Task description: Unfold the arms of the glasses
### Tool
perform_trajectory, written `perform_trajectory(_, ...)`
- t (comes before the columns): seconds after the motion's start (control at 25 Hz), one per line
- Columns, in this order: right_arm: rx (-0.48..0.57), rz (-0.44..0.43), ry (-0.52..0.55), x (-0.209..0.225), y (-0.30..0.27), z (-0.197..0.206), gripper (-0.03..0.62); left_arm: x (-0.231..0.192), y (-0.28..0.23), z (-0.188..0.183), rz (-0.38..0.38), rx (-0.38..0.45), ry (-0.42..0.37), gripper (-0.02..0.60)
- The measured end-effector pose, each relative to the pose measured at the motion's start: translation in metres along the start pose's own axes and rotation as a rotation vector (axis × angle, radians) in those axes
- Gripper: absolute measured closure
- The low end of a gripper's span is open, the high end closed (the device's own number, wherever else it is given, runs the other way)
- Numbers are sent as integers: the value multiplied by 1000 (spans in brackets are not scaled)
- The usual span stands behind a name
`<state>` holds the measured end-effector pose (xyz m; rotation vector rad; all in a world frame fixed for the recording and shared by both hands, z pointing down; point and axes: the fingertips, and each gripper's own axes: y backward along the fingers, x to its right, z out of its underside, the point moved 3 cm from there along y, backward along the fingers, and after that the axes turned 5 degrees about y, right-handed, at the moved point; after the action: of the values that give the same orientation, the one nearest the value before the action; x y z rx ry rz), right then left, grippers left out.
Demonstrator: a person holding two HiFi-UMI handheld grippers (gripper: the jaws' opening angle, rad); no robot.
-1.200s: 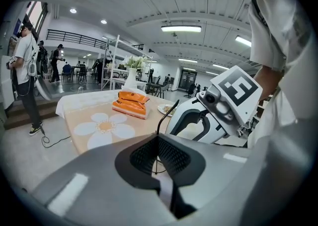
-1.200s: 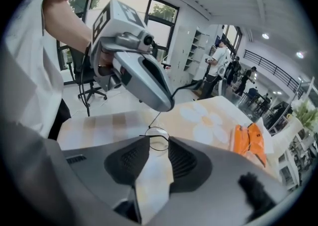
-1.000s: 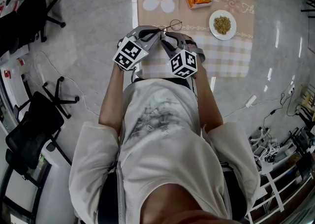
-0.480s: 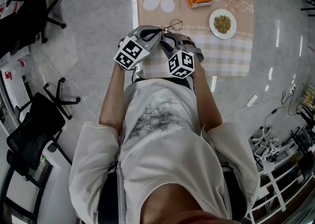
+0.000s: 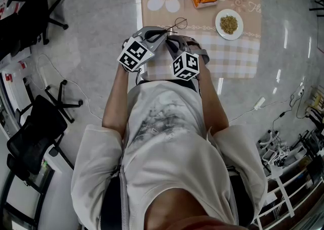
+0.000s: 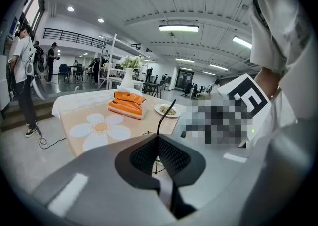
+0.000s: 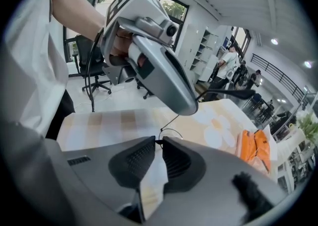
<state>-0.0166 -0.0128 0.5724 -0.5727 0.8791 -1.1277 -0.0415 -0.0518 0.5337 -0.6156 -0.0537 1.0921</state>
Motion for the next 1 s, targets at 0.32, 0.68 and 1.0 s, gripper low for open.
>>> perform_trajectory(0.32, 12, 18, -11, 2, 7, -4, 551, 0, 1, 2, 0, -8, -13, 575)
perform_trajectory(0.68, 34, 83, -42, 11, 23, -10, 562, 1, 2, 3, -3, -5, -15, 575)
perform_trajectory(1.0, 50, 151, -75, 23, 43, -13, 568, 3, 3, 5, -4, -4, -11, 575)
